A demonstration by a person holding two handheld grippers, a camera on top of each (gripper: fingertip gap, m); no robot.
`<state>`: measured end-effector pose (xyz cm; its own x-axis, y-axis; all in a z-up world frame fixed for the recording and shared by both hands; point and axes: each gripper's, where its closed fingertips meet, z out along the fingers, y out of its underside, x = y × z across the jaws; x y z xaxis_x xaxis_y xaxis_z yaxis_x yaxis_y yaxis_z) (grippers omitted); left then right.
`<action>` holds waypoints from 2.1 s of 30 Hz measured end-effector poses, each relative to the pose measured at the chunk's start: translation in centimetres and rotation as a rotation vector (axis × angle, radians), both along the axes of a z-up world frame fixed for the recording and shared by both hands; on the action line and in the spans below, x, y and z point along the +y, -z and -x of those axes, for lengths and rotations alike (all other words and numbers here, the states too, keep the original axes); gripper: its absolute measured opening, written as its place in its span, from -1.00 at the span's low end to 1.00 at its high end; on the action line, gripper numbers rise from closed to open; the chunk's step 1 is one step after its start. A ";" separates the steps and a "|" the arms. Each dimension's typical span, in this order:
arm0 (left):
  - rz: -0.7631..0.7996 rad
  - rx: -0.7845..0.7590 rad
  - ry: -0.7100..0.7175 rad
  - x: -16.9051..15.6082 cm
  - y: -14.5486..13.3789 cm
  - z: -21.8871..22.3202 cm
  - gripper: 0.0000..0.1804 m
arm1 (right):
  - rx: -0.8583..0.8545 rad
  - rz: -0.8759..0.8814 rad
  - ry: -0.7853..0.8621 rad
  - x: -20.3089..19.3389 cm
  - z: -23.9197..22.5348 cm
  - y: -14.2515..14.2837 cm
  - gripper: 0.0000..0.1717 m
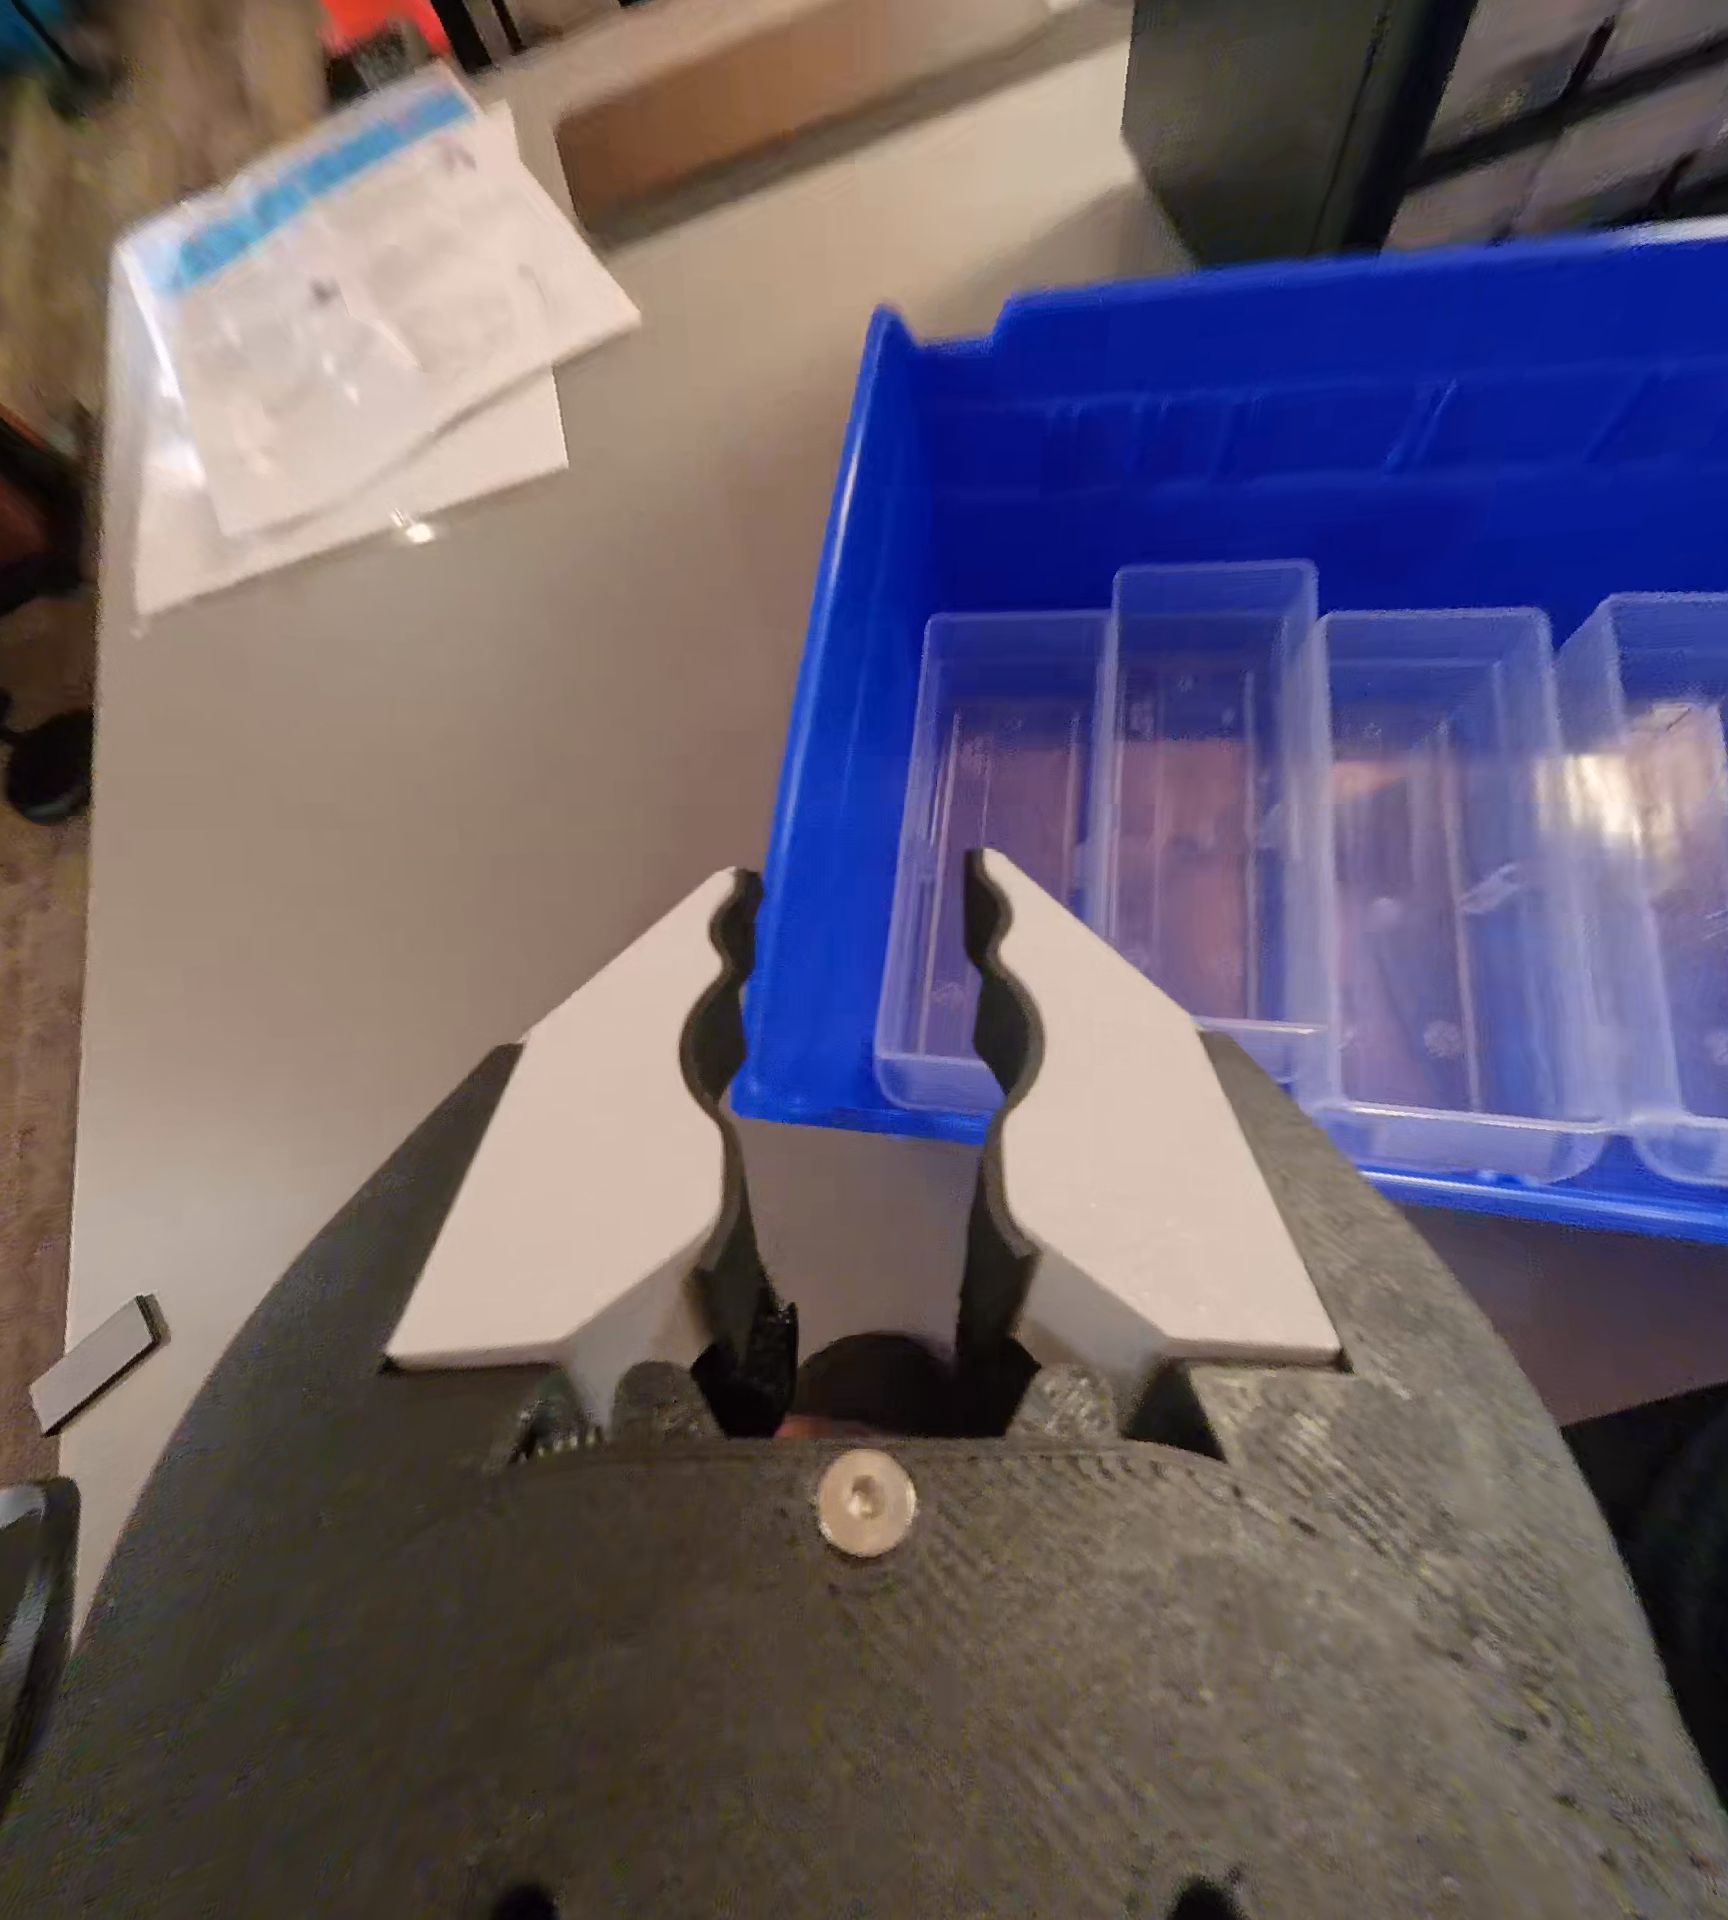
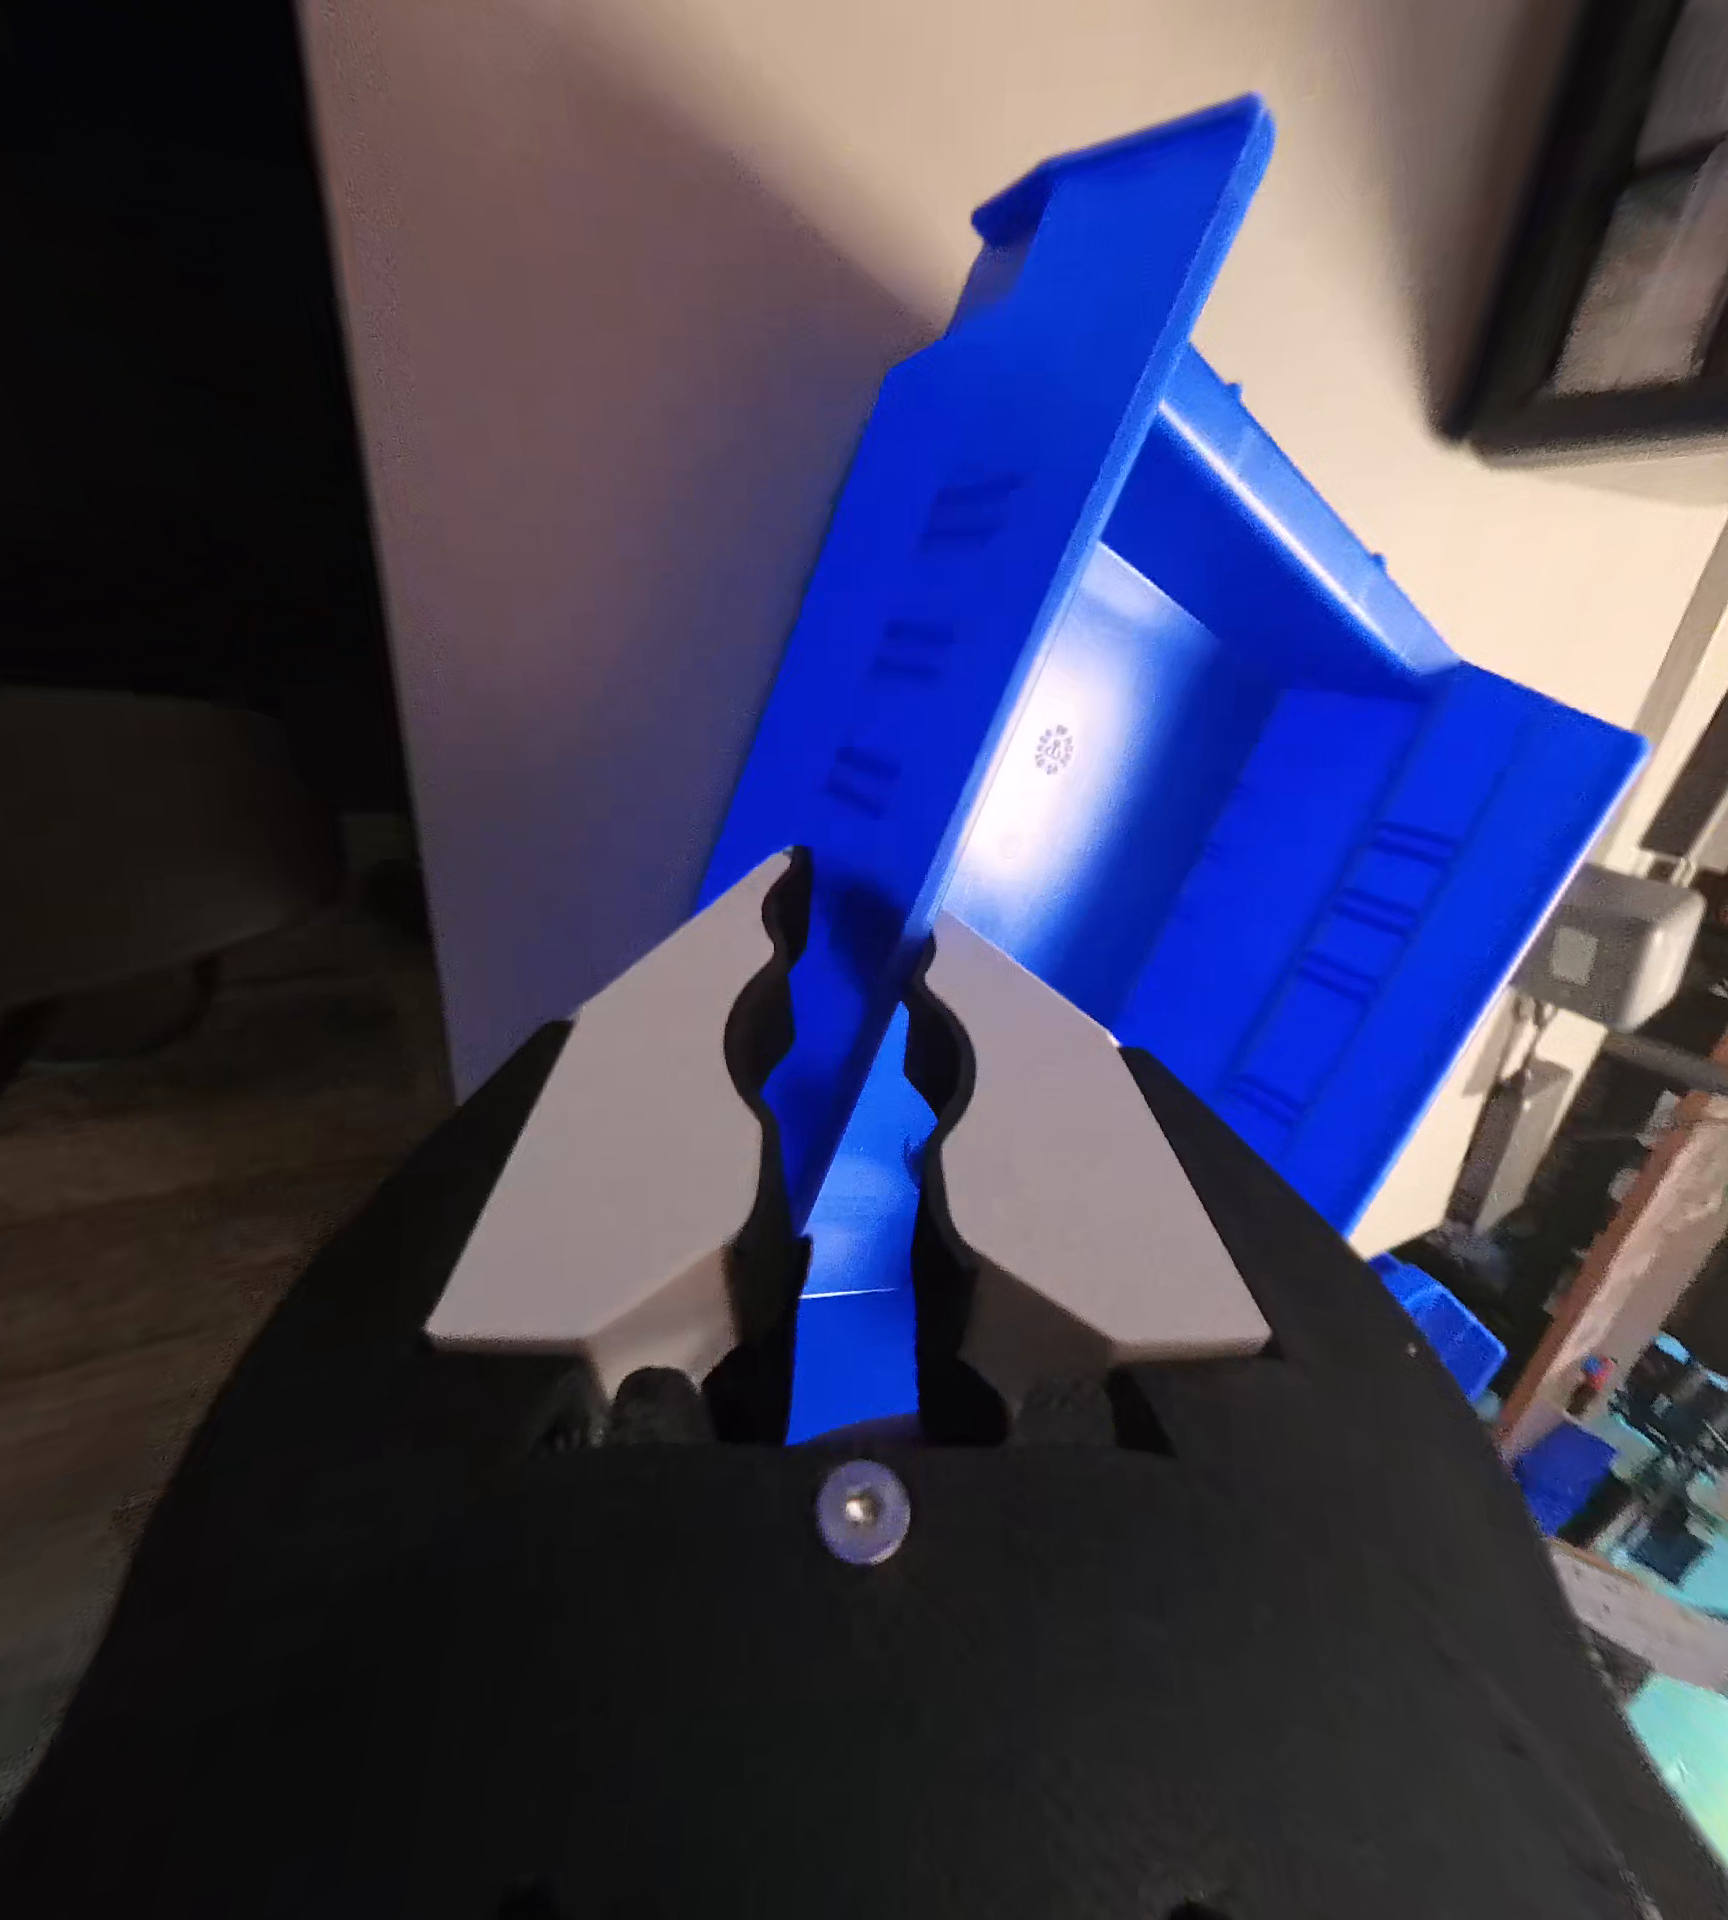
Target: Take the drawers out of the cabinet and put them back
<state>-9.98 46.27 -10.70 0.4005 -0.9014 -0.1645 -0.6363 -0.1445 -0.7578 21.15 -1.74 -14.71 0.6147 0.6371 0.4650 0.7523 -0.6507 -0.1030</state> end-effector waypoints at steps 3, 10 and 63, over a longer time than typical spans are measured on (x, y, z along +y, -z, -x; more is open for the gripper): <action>-0.066 -0.125 -0.004 -3.3 -1.9 -0.3 -0.41 | -0.073 -0.088 0.064 0.3 -1.8 0.2 -0.68; -0.055 -0.462 0.077 -15.8 -3.0 -0.2 -0.29 | -0.083 -0.583 0.440 -1.9 -2.7 -4.5 -0.38; -0.299 -0.387 -0.411 -5.6 2.4 4.3 -0.88 | 0.398 -1.161 1.017 0.4 -3.4 2.0 -0.43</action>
